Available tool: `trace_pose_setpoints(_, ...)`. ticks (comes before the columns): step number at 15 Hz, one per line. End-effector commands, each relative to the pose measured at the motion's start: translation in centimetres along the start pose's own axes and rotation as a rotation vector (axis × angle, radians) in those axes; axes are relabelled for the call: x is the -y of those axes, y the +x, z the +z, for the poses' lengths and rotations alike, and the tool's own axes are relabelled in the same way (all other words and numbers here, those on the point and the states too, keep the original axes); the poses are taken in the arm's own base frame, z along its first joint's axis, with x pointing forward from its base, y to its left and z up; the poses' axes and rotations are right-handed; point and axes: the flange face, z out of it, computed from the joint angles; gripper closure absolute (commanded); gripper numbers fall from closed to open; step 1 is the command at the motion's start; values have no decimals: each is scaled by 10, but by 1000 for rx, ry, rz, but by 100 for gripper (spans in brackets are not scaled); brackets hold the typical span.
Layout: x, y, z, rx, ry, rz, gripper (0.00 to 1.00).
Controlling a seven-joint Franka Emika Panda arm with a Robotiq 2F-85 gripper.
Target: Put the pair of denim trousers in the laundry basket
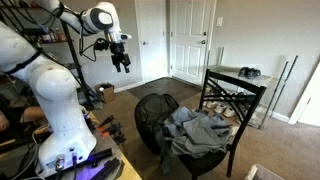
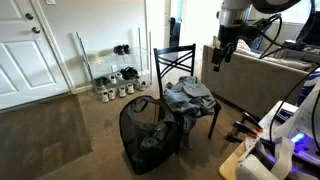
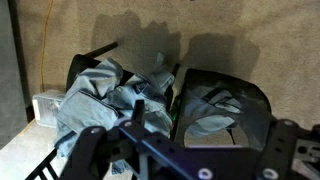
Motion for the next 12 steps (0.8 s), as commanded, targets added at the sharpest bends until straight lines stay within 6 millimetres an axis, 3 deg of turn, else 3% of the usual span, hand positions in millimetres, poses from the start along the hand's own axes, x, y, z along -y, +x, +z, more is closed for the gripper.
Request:
trace_pose_setpoints(1,0,0,0,1,0,0,0)
trace_pose_setpoints(9,0,0,0,1,0,0,0)
trace_pose_setpoints(12,-9,10,10,12,27,15,0)
